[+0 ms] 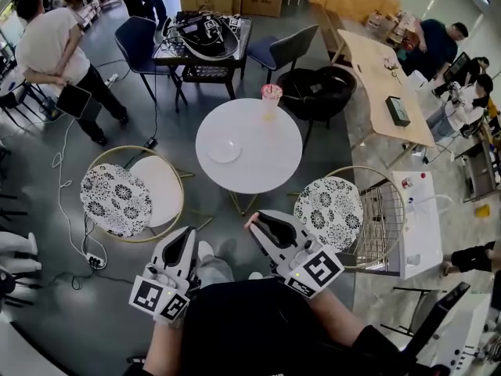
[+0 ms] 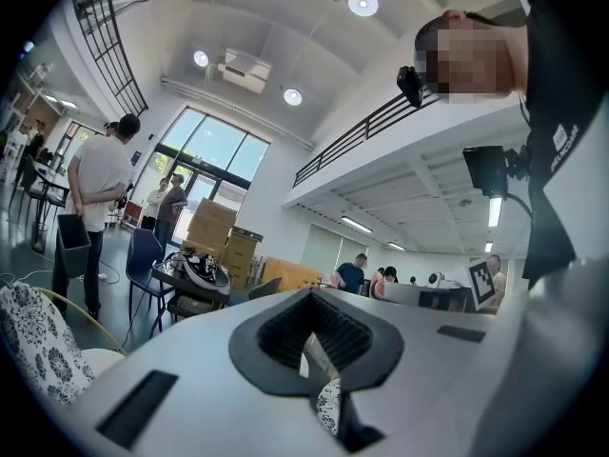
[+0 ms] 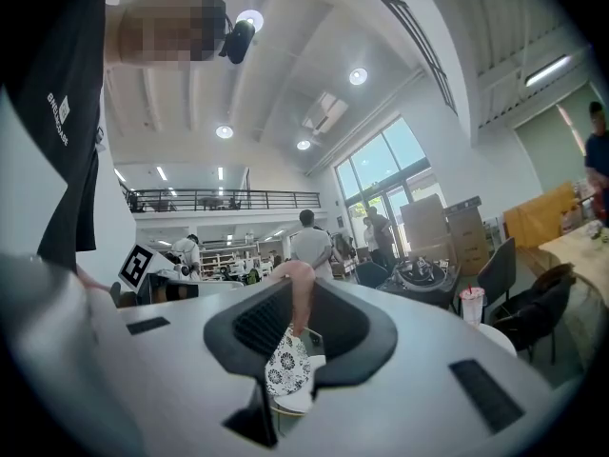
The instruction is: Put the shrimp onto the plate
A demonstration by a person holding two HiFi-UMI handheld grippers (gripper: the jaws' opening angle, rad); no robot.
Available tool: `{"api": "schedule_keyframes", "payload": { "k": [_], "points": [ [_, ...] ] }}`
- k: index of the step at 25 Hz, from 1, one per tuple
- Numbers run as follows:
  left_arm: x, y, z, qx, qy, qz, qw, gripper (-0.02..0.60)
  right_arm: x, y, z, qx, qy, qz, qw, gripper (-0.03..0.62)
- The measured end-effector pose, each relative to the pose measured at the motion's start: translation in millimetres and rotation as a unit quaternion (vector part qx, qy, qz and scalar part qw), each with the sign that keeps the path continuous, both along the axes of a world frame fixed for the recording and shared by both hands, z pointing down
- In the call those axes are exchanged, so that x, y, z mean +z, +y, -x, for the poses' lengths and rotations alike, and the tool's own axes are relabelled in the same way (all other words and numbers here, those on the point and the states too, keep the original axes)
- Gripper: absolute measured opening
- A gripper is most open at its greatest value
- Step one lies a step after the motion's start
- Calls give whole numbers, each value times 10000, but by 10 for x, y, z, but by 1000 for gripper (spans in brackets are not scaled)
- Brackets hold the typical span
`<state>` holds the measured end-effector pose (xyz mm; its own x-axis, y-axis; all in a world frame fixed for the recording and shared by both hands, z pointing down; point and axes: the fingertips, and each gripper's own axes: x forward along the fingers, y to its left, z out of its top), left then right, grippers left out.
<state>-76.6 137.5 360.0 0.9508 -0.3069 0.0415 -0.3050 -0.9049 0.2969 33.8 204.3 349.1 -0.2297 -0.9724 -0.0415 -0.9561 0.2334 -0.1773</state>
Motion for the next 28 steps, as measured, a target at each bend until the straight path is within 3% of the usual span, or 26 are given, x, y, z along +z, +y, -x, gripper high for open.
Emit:
{"api": "schedule_keyframes", "payload": {
  "k": [13,28],
  "points": [
    [14,-778,1,248,-40,-94,9996,5,61,-760,100,164,50,173,9997,77],
    [85,-1833,200,689,-22,160,9975,5,75,-1794,297,564,106,277,9980,77]
  ]
}}
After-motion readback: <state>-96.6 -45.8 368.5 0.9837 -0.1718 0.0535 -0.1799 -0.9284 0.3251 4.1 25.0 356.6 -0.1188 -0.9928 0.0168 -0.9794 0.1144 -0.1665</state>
